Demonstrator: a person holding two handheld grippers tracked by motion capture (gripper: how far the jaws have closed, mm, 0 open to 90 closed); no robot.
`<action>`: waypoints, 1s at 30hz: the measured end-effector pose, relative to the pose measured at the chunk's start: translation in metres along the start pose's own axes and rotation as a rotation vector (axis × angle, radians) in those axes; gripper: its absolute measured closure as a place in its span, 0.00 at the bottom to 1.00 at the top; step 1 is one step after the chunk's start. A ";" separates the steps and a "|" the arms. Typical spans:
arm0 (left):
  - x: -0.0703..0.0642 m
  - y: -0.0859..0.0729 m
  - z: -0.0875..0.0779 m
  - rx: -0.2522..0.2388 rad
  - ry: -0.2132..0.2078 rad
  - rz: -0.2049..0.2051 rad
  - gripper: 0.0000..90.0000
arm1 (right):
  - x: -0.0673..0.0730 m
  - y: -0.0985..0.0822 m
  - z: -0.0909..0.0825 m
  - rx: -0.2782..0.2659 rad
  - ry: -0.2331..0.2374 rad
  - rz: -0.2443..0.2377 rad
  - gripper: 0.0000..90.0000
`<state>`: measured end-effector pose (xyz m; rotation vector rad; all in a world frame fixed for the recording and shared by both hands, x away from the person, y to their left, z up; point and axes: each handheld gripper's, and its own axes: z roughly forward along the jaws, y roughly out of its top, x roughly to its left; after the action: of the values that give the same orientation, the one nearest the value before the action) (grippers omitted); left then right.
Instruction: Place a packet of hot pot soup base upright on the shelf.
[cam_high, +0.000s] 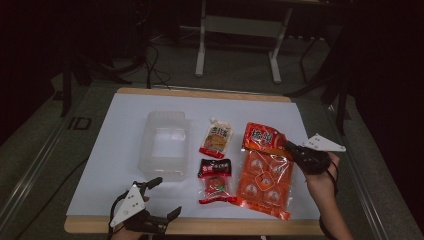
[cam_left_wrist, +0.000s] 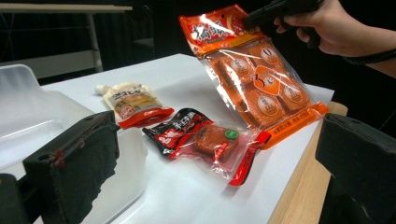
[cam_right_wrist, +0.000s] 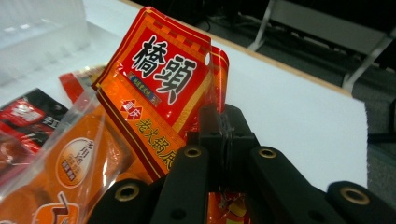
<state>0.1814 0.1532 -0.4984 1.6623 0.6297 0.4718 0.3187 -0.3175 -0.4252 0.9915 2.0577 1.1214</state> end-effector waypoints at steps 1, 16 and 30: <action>-0.001 0.001 0.000 -0.002 -0.002 -0.001 0.00 | 0.002 0.001 -0.004 -0.010 0.002 -0.006 0.99; -0.012 0.034 0.016 -0.039 -0.102 -0.053 0.00 | 0.045 0.022 -0.058 -0.158 0.046 -0.134 0.99; -0.008 0.065 0.033 -0.070 -0.123 -0.015 0.00 | 0.072 0.048 -0.097 -0.275 0.114 -0.229 0.99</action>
<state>0.2050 0.1158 -0.4399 1.6056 0.5284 0.3733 0.2207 -0.2824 -0.3480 0.5551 1.9763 1.3168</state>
